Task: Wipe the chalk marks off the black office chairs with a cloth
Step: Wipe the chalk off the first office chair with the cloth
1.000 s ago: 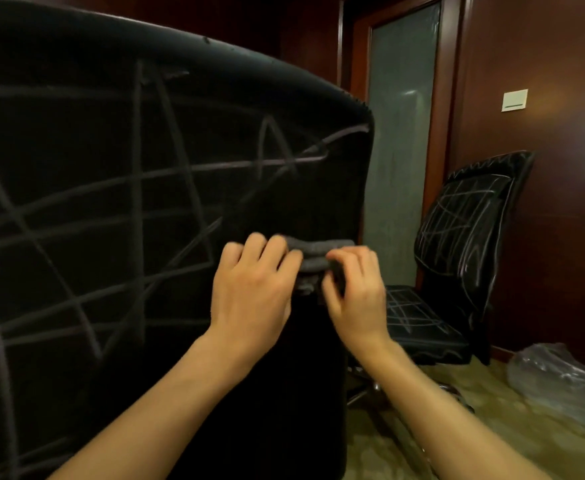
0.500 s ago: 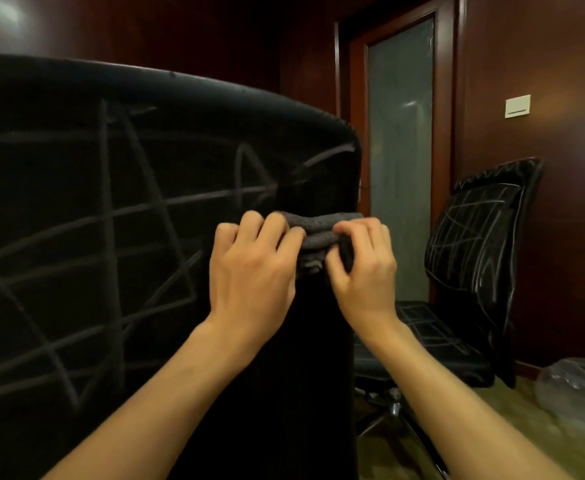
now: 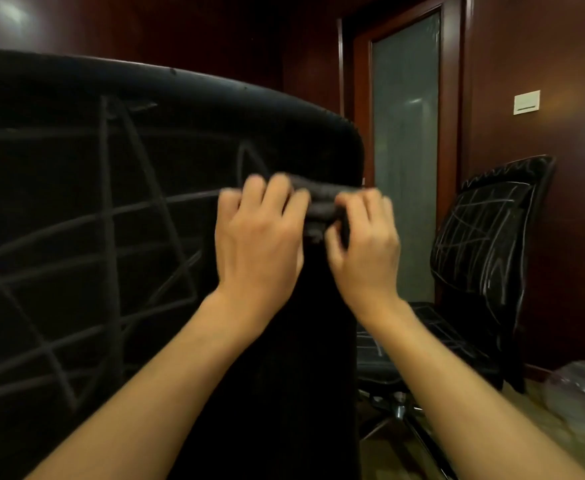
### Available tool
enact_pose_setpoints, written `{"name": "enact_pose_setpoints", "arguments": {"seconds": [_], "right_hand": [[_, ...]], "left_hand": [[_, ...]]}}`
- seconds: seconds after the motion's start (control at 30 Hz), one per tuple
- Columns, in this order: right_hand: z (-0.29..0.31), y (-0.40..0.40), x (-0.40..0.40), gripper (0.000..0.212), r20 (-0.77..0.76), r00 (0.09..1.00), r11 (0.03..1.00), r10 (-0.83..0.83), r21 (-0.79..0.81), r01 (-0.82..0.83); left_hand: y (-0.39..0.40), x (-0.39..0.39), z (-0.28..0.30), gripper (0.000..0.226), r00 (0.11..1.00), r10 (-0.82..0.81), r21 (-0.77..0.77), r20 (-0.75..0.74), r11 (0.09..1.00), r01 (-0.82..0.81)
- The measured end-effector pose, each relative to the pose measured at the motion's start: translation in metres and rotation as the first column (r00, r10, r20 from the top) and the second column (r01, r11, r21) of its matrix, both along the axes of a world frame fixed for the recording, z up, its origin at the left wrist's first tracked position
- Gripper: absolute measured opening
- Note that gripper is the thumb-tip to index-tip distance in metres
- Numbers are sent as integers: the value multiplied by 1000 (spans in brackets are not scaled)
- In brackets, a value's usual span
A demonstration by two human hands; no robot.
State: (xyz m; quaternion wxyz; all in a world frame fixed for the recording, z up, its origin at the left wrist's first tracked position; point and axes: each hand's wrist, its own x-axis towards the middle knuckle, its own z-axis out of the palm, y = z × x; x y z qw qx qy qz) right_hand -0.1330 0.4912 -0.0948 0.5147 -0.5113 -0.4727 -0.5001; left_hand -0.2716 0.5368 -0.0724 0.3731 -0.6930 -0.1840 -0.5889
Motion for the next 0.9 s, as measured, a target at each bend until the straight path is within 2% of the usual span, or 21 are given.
{"name": "enact_pose_setpoints", "arguments": {"seconds": [0.07,0.13,0.2,0.33,0.4,0.5,0.7,0.8,0.9], "right_hand": [[-30,-2,-1,30,19,1000,997,-10,-77,11],[-34,-7,-1,27,41,998,992,-37,-116,41],[-10,-13,-2,28,54,996,992,-64,-104,70],[60,-18,-12,28,27,999,999,-30,15,30],[68,-16,-17,27,26,999,999,-27,31,26],[31,-8,-18,31,59,996,996,-66,-48,68],[-101,-10,-20,26,100,995,958,10,-287,19],[-92,-16,-15,20,121,993,948,2,-317,37],[-39,-16,-13,23,84,996,977,-38,-206,55]], "left_hand": [[4,-10,-33,23,997,-7,-24,-76,1000,5],[3,-15,-38,23,993,2,-30,-117,1000,-6],[-1,-16,-15,21,993,37,-6,-114,999,-38],[-11,-19,55,21,996,88,40,16,995,-89],[-13,-21,64,21,993,106,40,42,993,-108],[-7,-26,34,19,992,124,38,0,992,-124],[10,-47,-101,25,975,20,-74,-222,997,-38],[6,-44,-99,24,970,31,-82,-242,995,-53],[2,-33,-47,21,987,64,-50,-150,996,-73]]}}
